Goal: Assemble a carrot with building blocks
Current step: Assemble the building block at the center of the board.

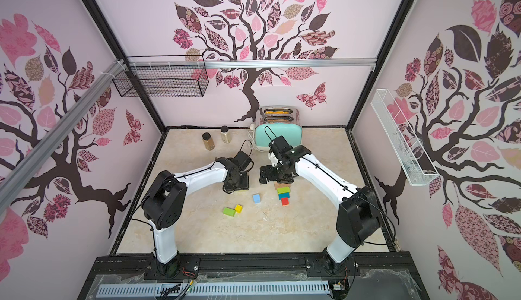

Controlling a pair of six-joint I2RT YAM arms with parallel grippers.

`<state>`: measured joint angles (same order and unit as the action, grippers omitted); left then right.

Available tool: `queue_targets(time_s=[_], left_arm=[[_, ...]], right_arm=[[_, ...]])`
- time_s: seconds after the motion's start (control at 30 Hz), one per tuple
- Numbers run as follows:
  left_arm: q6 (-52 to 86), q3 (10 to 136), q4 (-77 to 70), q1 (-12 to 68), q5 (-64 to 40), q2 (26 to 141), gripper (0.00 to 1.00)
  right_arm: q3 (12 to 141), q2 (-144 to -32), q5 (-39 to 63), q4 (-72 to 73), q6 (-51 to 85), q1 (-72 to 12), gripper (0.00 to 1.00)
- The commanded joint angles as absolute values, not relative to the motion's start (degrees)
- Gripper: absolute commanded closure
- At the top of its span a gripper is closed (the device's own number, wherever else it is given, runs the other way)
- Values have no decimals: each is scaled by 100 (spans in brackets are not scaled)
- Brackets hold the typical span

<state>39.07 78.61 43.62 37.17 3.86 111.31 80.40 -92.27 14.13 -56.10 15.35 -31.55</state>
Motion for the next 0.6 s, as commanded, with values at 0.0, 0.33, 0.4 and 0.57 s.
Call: queue_targets(time_s=[0.0, 0.33, 0.4, 0.57], left_arm=[[3834, 7874, 4535, 3718, 548, 11351, 41], [3847, 7683, 4351, 3718, 639, 11013, 26], [3858, 7655, 4312, 3713, 625, 10922, 25], [3904, 7478, 4286, 3721, 646, 10405, 21]], right_arm=[[8049, -9167, 1424, -5577, 1456, -3120, 7], [8042, -9152, 1452, -5572, 1480, -3104, 7], [8068, -9141, 1453, -5572, 1477, -3110, 7], [8138, -9098, 1456, -5641, 1490, -3108, 7]])
